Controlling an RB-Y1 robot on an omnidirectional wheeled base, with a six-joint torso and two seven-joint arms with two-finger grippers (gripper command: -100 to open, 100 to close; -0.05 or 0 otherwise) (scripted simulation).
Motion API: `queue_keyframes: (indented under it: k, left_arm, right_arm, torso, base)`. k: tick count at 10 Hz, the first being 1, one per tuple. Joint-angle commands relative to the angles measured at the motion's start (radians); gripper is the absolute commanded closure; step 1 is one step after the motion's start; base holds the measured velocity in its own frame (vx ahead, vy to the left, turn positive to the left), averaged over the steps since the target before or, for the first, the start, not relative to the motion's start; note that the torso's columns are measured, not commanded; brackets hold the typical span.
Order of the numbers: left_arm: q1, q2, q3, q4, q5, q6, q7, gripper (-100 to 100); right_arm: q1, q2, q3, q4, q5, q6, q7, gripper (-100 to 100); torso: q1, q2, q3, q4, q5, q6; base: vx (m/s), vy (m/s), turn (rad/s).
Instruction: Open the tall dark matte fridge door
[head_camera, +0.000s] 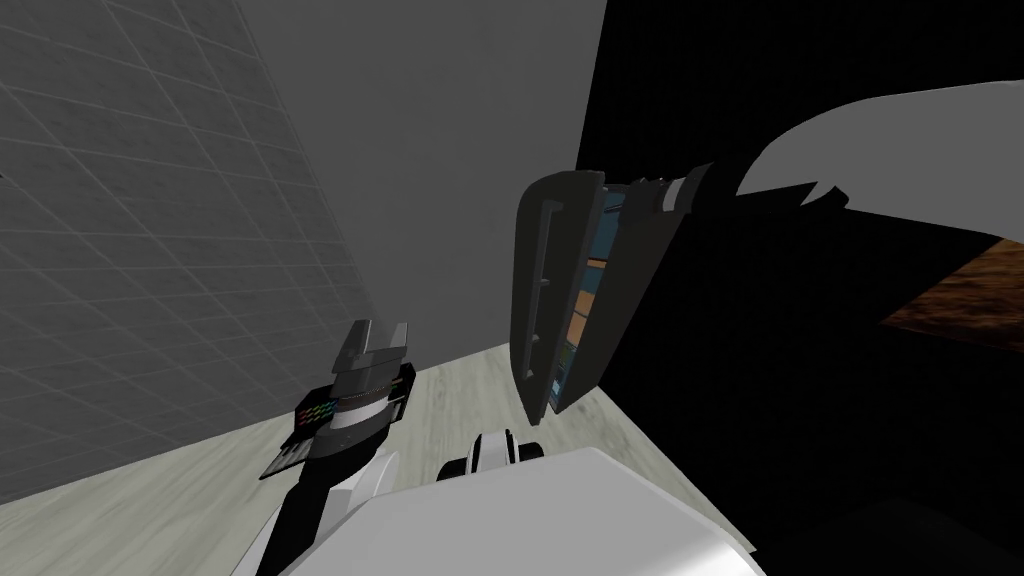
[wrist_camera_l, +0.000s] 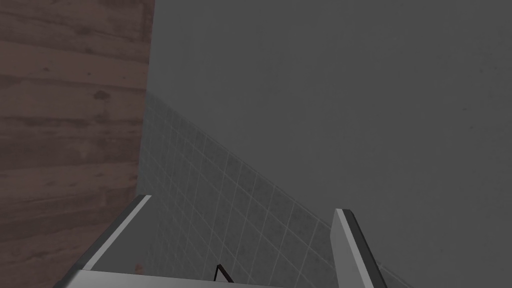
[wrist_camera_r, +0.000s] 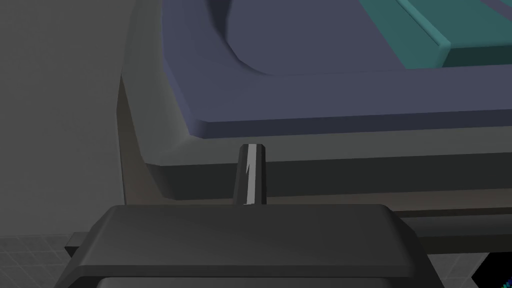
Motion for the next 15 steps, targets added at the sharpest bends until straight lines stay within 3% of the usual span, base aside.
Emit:
queue_keyframes:
  k: [1, 11, 13, 14, 15]
  left_arm:
    - [0.000, 0.000, 0.000, 0.000, 0.000, 0.000, 0.000, 0]
    - [0.000, 0.000, 0.000, 0.000, 0.000, 0.000, 0.000, 0]
    - [0.000, 0.000, 0.000, 0.000, 0.000, 0.000, 0.000, 0]
    - [0.000, 0.000, 0.000, 0.000, 0.000, 0.000, 0.000, 0]
    - [0.000, 0.000, 0.000, 0.000, 0.000, 0.000, 0.000, 0]
  right_arm:
    - [0.016, -0.014, 0.015, 0.016, 0.013, 0.017, -0.017, 100]
    - [0.097, -0.084, 0.053, 0.114, 0.043, 0.092, -0.068, 100]
    - [0.095, -0.080, 0.051, 0.117, 0.041, 0.084, -0.064, 100]
    - [0.103, -0.094, 0.055, 0.126, 0.047, 0.093, -0.069, -100]
    - [0.105, -0.098, 0.056, 0.129, 0.049, 0.095, -0.070, -100]
  torso:
    - [-0.002, 0.000, 0.000, 0.000, 0.001, -0.003]
    - [-0.009, -0.003, -0.004, 0.001, 0.000, -0.003]
    - [-0.010, 0.001, 0.000, 0.002, -0.001, -0.002]
    - [-0.019, 0.003, 0.001, 0.004, -0.004, 0.000]
    - [-0.016, 0.004, 0.002, 0.005, -0.005, 0.003]
  base:
    - [0.025, 0.303, -0.071]
    - [0.012, 0.282, -0.085]
    - [-0.019, 0.194, -0.048]
    - [0.038, 0.151, -0.046]
    - [0.066, 0.208, -0.044]
